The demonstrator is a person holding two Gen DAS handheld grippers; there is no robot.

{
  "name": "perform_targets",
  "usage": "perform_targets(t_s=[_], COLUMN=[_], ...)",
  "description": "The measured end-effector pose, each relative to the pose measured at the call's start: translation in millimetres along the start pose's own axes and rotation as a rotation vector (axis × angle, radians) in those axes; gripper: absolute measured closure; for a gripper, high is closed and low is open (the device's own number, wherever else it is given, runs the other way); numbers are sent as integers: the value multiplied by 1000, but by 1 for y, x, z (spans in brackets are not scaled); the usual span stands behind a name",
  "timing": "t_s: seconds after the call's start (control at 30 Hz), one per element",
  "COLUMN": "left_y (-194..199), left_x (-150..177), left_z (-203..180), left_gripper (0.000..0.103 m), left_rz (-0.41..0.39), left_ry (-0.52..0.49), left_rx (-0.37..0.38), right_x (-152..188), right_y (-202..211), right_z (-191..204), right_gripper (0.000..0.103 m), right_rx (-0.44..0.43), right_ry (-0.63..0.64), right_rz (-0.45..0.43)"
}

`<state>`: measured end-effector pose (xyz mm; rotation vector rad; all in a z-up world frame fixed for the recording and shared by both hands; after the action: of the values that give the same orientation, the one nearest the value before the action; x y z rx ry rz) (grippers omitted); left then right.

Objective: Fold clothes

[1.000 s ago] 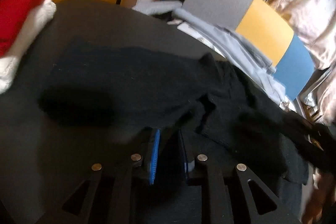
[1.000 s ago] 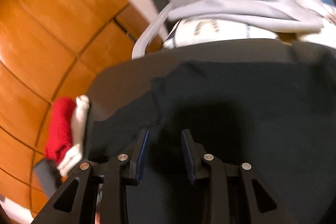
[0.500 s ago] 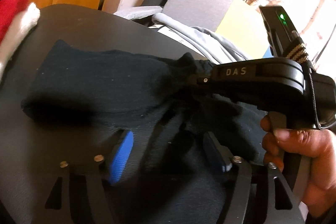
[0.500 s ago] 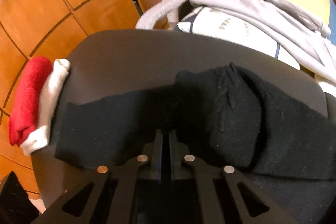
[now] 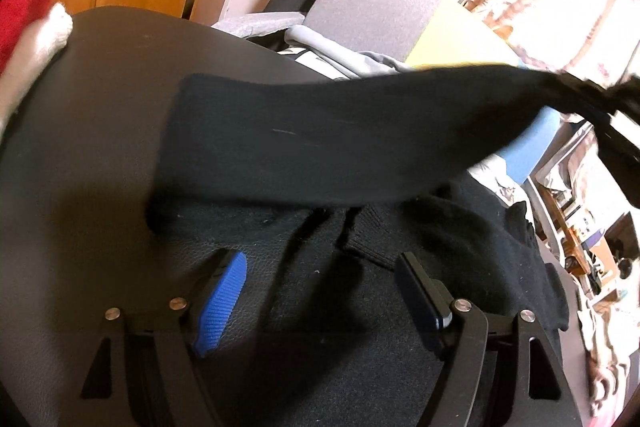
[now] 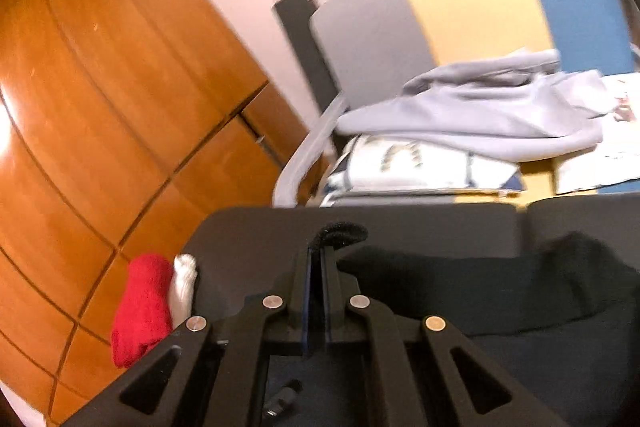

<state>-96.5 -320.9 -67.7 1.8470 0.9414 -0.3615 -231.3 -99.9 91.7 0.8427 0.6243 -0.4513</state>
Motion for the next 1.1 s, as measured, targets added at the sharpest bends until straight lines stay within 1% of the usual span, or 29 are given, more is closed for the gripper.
perform_targets(t_s=[0.1, 0.17, 0.33, 0.43, 0.5, 0.53, 0.6, 0.63, 0.7, 0.77, 0.87, 0.93, 0.97, 1.0, 1.07, 1.1], left_y=[-5, -7, -6, -7, -7, -6, -2, 0, 1, -1, -1, -4, -6, -8, -9, -9], left_x=[-3, -4, -4, -5, -6, -7, -11, -14, -18, -21, -25, -25, -25, -25, -25, -25], left_z=[0, 0, -1, -1, -2, -2, 1, 4, 13, 26, 30, 21, 15, 7, -5, -8], left_gripper=[25, 25, 25, 25, 25, 25, 24, 24, 23, 23, 23, 23, 23, 23, 23, 23], left_rz=[2, 3, 7, 13, 25, 36, 46, 42, 47, 87, 95, 117, 133, 145, 151, 140], left_ry=[-3, -4, -12, -15, -21, -30, -61, -73, -89, -87, -91, -126, -149, -172, -221, -247], left_rx=[-4, -5, -14, -22, -49, -87, -186, -221, -264, -293, -272, -237, -217, -198, -181, -196], right_x=[1, 6, 27, 43, 53, 58, 63, 65, 69, 72, 79, 86, 90, 92, 93, 91], right_y=[26, 36, 46, 46, 47, 47, 50, 51, 52, 52, 44, 36, 34, 35, 45, 54], right_z=[-38, -65, -129, -161, -181, -191, -203, -206, -211, -215, -217, -216, -216, -216, -210, -203], right_gripper=[100, 100, 100, 100, 100, 100, 100, 100, 100, 100, 98, 96, 93, 85, 83, 80], right_rx=[46, 83, 190, 230, 258, 271, 289, 295, 314, 328, 335, 340, 354, 373, 450, 510], right_ry=[-70, -115, -200, -260, -301, -319, -329, -329, -328, -325, -317, -308, -310, -312, -293, -263], right_rz=[-33, -43, -41, -32, -26, -23, -23, -24, -25, -26, 14, 52, 70, 74, 48, 10])
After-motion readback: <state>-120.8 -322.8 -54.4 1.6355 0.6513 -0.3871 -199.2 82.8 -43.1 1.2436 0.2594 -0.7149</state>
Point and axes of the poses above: each gripper's, at about its wrist camera, not at the fingertips, and y roughly against the way its jaws point, z to its left, x to its underside, the point moved 5 cm from there along -y, roughly the way its jaws point, and after that the axes turned 3 degrees about x, right-handed, at the moved point
